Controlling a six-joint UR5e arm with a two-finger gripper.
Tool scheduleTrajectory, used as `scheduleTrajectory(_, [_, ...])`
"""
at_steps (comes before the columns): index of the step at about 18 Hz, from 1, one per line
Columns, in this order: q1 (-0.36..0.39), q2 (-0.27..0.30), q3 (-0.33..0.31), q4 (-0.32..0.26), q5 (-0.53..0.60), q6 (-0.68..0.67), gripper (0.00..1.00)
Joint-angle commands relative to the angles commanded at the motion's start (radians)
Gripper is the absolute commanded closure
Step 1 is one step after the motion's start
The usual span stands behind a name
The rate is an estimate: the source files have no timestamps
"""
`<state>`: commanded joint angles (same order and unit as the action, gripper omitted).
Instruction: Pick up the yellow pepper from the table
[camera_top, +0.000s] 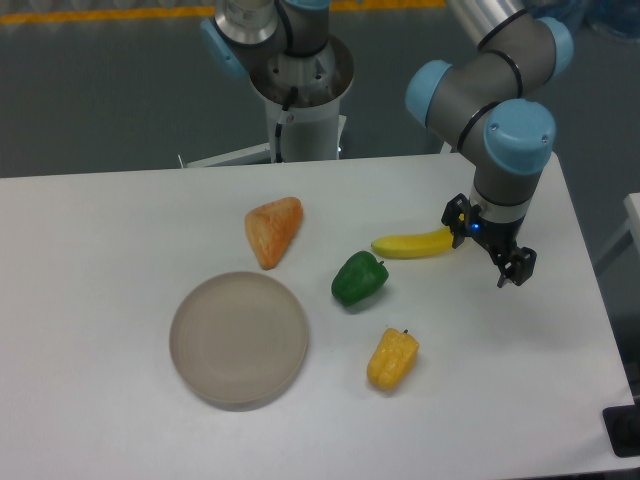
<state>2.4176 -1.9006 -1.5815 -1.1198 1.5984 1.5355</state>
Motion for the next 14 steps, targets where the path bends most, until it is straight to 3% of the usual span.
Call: scheduleTrajectory(14, [-0.023,0.0,0.034,-0.017,-0.023,-0.026,0.0])
